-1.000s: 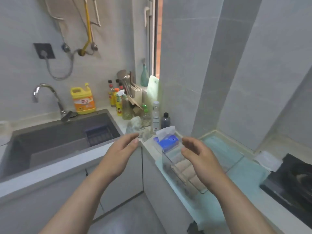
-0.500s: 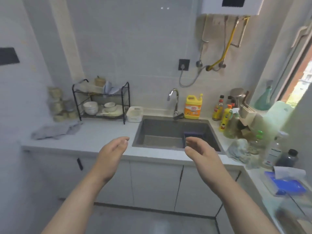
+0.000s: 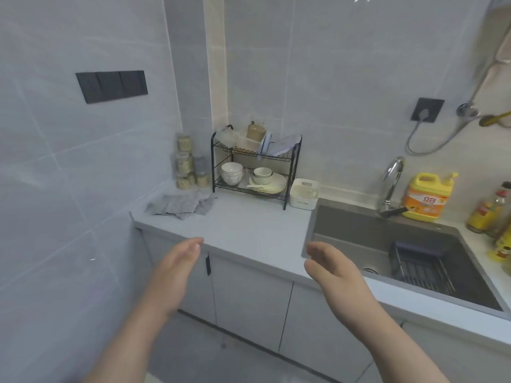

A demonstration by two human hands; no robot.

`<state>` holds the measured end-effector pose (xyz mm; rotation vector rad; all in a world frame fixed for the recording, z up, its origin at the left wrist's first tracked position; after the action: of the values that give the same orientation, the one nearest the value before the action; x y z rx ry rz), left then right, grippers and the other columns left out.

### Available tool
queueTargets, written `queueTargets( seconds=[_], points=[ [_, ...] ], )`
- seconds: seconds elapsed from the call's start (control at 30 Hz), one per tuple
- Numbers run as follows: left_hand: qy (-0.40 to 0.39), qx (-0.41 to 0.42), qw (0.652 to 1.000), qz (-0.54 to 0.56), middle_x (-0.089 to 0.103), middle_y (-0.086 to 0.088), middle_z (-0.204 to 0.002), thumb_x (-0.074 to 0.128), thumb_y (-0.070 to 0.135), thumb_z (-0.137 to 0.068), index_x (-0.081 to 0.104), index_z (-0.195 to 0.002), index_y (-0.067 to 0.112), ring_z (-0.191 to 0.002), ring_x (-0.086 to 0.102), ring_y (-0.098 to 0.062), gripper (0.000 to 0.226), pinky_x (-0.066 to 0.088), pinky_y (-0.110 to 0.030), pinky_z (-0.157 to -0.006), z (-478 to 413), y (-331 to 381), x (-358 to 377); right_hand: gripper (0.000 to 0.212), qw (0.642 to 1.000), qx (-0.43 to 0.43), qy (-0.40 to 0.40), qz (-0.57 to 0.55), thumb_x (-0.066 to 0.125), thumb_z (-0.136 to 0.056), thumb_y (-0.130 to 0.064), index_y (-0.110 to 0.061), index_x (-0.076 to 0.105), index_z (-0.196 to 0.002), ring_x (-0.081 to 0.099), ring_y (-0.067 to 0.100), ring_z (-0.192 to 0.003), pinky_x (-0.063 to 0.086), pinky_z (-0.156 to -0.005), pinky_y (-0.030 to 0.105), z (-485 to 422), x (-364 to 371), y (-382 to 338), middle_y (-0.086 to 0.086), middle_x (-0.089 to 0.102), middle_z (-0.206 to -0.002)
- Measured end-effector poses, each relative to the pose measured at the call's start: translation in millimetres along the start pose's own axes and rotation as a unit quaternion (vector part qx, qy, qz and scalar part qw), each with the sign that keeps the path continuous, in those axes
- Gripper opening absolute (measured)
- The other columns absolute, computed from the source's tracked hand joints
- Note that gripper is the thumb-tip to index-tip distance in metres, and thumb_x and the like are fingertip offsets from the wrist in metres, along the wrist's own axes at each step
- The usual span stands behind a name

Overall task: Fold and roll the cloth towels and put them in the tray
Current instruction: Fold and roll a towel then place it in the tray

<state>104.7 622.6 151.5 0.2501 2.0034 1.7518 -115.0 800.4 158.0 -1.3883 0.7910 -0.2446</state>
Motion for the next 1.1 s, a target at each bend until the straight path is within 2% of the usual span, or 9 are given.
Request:
queueTargets(
  seconds=[0.07,0.2,0.33,0.47,0.73,0.83,0.9,1.0,1.1],
  points=[
    [0.016,-0.013,1.0,-0.009,0.058,0.01,-0.124,0.047,0.05,-0.083,0.06,-0.113,0.031,-0.122,0.048,-0.006,0.038,0.032,-0.029,-0.107,-19.9,-16.3,-5.7,0.032,1.0,0.011,-0.021,-0.007,0.056,-0.093,-0.025,-0.036,0.054,-0.122,0.047,-0.002,-0.123,0.037,-0.103,0.026,-27.2,17.8,7.8,-0.02,0.055,-0.126],
    [0.052,-0.033,0.998,-0.026,0.057,0.01,-0.125,0.045,0.033,-0.099,0.06,-0.115,0.031,-0.121,0.047,-0.007,0.022,0.03,-0.026,-0.104,-71.1,-41.3,-13.9,0.031,0.998,0.017,-0.055,-0.027,0.055,-0.093,-0.025,-0.037,0.055,-0.122,0.047,-0.003,-0.124,0.036,-0.103,0.026,-94.3,48.2,18.1,-0.021,0.055,-0.126],
    [0.076,-0.047,0.996,-0.03,0.055,0.016,-0.123,0.049,0.043,-0.096,0.06,-0.115,0.034,-0.121,0.046,-0.005,0.024,0.029,-0.026,-0.103,-131.3,-44.3,-15.6,0.032,0.996,0.008,-0.079,-0.041,0.055,-0.094,-0.022,-0.032,0.055,-0.124,0.047,0.0,-0.123,0.034,-0.099,0.024,-171.5,61.9,14.5,-0.019,0.055,-0.125],
    [0.1,-0.057,0.993,-0.032,0.054,0.016,-0.124,0.043,0.037,-0.098,0.059,-0.124,0.027,-0.121,0.043,-0.003,0.032,0.027,-0.023,-0.099,-187.6,-44.3,-19.9,0.029,0.994,-0.005,-0.09,-0.061,0.054,-0.094,-0.018,-0.03,0.056,-0.121,0.049,0.002,-0.119,0.033,-0.095,0.023,-241.9,75.3,-2.1,-0.016,0.057,-0.122],
    [0.133,-0.071,0.988,-0.033,0.055,0.015,-0.122,0.044,0.037,-0.097,0.06,-0.123,0.026,-0.116,0.043,0.0,0.032,0.028,-0.023,-0.098,-265.9,-55.3,-61.0,0.028,0.987,-0.031,-0.154,-0.045,0.056,-0.093,-0.018,-0.033,0.056,-0.117,0.051,0.001,-0.116,0.036,-0.095,0.024,-338.3,149.7,-27.1,-0.016,0.058,-0.121],
    [0.13,-0.066,0.989,-0.024,0.057,0.022,-0.109,0.044,0.037,-0.098,0.062,-0.109,0.031,-0.1,0.049,0.009,0.022,0.031,-0.023,-0.092,-306.9,-61.5,-77.5,0.029,0.986,-0.029,-0.159,-0.03,0.055,-0.094,-0.017,-0.028,0.056,-0.12,0.051,0.002,-0.115,0.036,-0.094,0.023,-369.9,175.3,-32.5,-0.014,0.057,-0.122],
    [0.116,-0.065,0.991,-0.026,0.056,0.024,-0.105,0.043,0.036,-0.099,0.061,-0.108,0.031,-0.095,0.047,0.013,0.02,0.031,-0.022,-0.09,-343.4,-73.6,-88.7,0.028,0.987,-0.025,-0.16,-0.019,0.055,-0.094,-0.017,-0.029,0.055,-0.119,0.051,0.002,-0.116,0.036,-0.096,0.023,-395.2,196.8,-33.8,-0.014,0.057,-0.123],
    [0.096,-0.062,0.992,-0.048,0.058,0.016,-0.115,0.045,0.047,-0.097,0.061,-0.116,0.029,-0.111,0.052,-0.004,0.031,0.034,-0.025,-0.096,-411.0,-100.7,-112.0,0.026,0.989,-0.013,-0.145,-0.007,0.056,-0.093,-0.017,-0.032,0.055,-0.114,0.051,-0.004,-0.111,0.037,-0.093,0.022,-438.2,232.3,-33.0,-0.017,0.058,-0.118],
    [0.04,-0.085,0.993,-0.078,0.055,0.013,-0.123,0.041,0.046,-0.098,0.057,-0.125,0.028,-0.119,0.047,-0.007,0.037,0.033,-0.029,-0.101,-479.7,-135.0,-128.2,0.024,0.993,0.015,-0.115,0.001,0.055,-0.094,-0.017,-0.032,0.055,-0.112,0.052,-0.006,-0.105,0.038,-0.089,0.021,-480.2,270.9,-25.3,-0.017,0.058,-0.115]
  ],
)
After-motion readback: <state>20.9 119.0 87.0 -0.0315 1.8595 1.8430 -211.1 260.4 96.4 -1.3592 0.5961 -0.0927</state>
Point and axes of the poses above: each hand's wrist, its own z-axis away from the middle knuckle, its own x-axis out of the palm, y = z × x, the point moved 10 cm from there along -z, towards the middle knuckle
